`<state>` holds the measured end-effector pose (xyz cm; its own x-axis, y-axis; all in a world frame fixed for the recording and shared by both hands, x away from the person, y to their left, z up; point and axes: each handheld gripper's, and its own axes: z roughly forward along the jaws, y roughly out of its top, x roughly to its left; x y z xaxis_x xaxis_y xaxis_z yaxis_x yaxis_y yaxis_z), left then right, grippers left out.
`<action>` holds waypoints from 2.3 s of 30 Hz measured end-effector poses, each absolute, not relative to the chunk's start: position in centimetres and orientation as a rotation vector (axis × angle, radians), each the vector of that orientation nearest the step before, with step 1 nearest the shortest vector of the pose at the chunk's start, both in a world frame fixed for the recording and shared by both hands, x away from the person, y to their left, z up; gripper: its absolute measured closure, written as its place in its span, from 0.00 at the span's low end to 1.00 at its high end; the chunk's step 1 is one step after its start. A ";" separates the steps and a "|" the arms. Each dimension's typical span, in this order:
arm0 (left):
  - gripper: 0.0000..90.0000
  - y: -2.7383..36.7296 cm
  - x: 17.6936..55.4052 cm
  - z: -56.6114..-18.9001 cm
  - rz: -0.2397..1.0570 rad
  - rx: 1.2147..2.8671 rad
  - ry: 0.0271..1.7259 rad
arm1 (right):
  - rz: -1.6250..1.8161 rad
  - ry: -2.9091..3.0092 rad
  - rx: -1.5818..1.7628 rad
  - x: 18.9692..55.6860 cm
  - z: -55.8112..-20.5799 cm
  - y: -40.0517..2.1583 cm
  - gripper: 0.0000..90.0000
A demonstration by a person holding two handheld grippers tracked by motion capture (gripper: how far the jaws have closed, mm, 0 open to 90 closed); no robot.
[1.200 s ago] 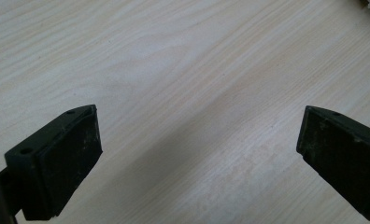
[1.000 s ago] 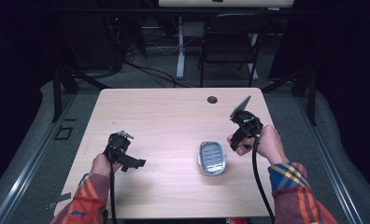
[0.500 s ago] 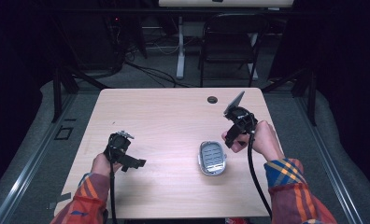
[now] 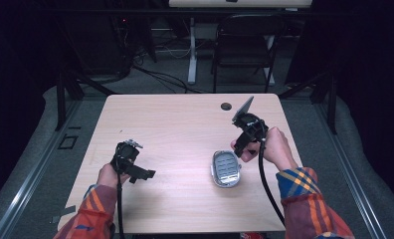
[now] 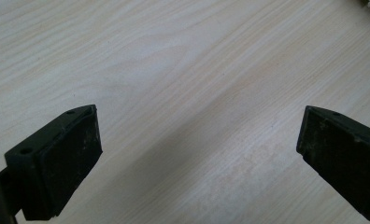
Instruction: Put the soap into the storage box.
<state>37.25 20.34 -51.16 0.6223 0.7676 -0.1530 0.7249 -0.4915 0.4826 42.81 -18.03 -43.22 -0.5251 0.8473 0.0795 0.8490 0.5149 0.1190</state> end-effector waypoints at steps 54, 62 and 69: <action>0.00 20.3 37.2 -51.1 0.119 2.342 1.169 | -0.122 -2.699 -1.456 42.9 -46.7 -14.4 0.41; 0.00 20.3 37.2 -51.1 0.119 2.342 1.169 | -0.054 -2.691 -1.468 43.1 -47.4 -14.0 0.41; 0.00 20.3 37.2 -51.1 0.120 2.342 1.168 | -0.014 -2.673 -1.490 43.3 -48.2 -13.6 0.41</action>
<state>37.25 20.28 -51.11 0.6251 0.7668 -0.1459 0.7212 -0.4960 0.4836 43.30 -13.58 -48.18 -0.5234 0.8488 0.0750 0.8495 0.5267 -0.0312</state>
